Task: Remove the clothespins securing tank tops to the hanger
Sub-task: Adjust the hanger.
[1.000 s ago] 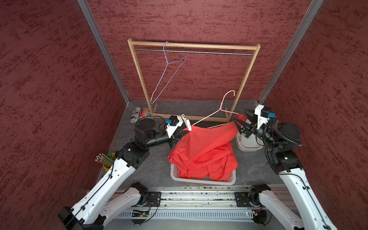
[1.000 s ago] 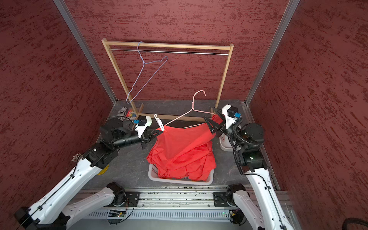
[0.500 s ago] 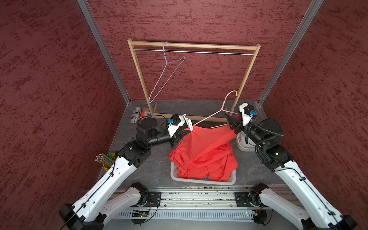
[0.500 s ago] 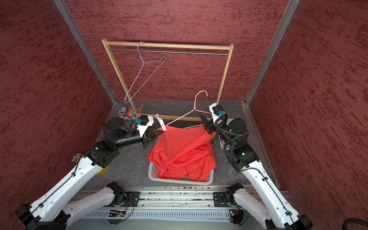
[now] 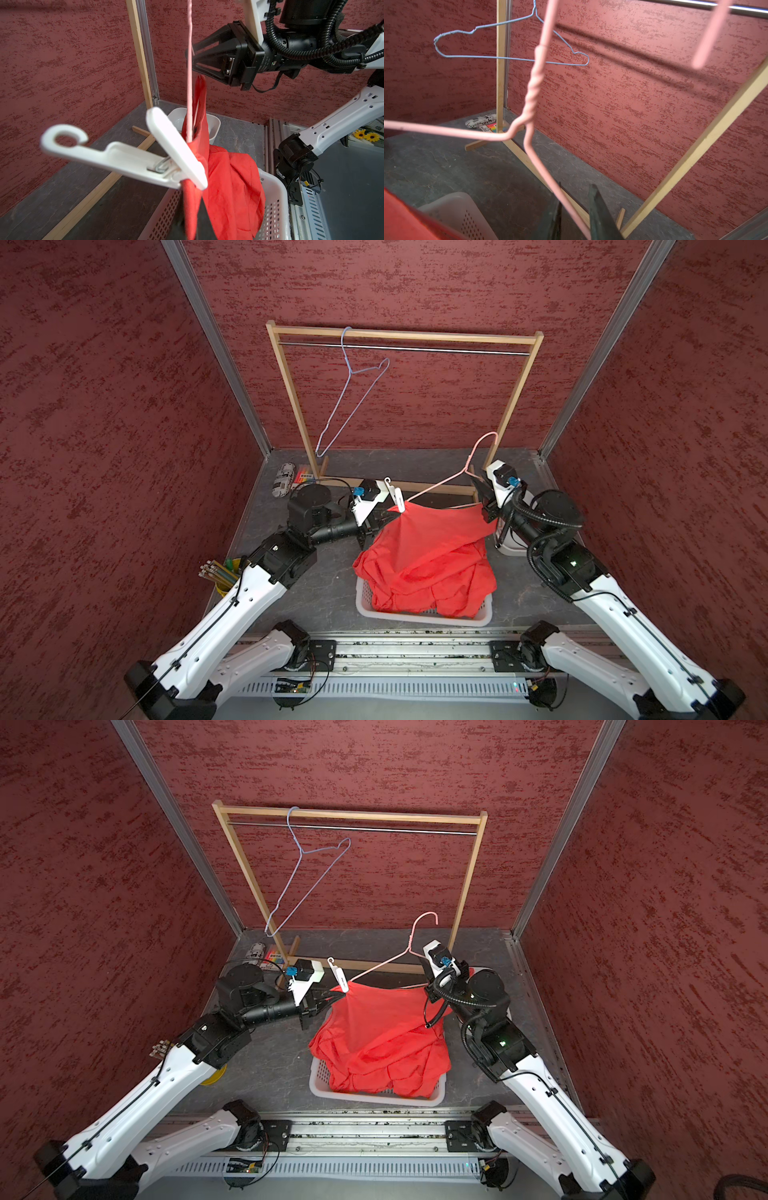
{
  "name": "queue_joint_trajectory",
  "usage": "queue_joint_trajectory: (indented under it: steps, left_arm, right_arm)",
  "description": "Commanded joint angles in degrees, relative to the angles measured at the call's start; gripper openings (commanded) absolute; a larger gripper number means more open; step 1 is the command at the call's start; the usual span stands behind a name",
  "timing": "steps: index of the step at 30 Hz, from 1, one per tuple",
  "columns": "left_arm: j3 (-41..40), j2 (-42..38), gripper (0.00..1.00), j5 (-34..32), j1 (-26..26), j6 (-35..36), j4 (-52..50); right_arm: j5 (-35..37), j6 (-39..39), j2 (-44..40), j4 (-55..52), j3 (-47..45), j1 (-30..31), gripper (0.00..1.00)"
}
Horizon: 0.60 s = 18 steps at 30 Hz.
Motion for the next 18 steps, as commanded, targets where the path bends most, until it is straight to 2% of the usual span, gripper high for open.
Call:
queue_joint_trajectory:
  steps: [1, 3, 6, 7, 9, 10, 11, 13, 14, 18]
  left_arm:
    - [0.64, -1.13, 0.00, -0.25, -0.42, -0.09, 1.76]
    - [0.74, -1.21, 0.00, -0.43, -0.40, -0.32, 1.95]
    - [0.79, -1.11, 0.02, -1.36, -0.34, -0.38, 1.94]
    - [0.78, -1.25, 0.10, -2.26, -0.31, -0.28, 1.90]
    - [0.79, -1.89, 0.58, -4.02, -0.08, 0.91, 0.57]
    - [0.81, -2.49, 0.69, -4.32, 0.29, 1.40, -0.14]
    - [0.82, -3.15, 0.73, -4.01, 0.77, 1.81, -0.37]
    - [-0.02, -5.18, 0.90, -2.30, 2.37, 1.49, 0.70]
    - [-0.55, -6.08, 0.95, -0.99, 3.31, 1.18, 1.36]
    - [-1.48, -8.96, 0.97, 4.98, 9.45, -1.38, 3.73]
  right_arm:
    - [0.42, 2.80, -1.28, 0.43, 0.32, 0.40, 0.13]
    - [-0.37, 2.61, -1.64, -0.25, 0.04, 0.38, 0.02]
    - [-1.78, 2.07, -3.26, -0.55, -0.77, 0.39, 0.00]
    - [-2.30, 1.50, -3.90, -0.98, -1.00, 0.38, 0.00]
    - [-3.09, 0.76, -4.77, -2.05, -1.00, 0.47, 0.00]
    - [-3.45, 0.30, -5.25, -2.75, -1.10, 0.47, 0.00]
    - [-3.81, -0.10, -5.64, -3.34, -1.15, 0.48, 0.00]
    - [-4.02, -0.49, -6.32, -4.06, -1.46, 0.47, 0.00]
    - [-4.24, -0.62, -6.49, -4.32, -1.60, 0.47, 0.00]
    - [-6.04, -1.82, -6.55, -5.22, -2.30, 0.86, 0.00]
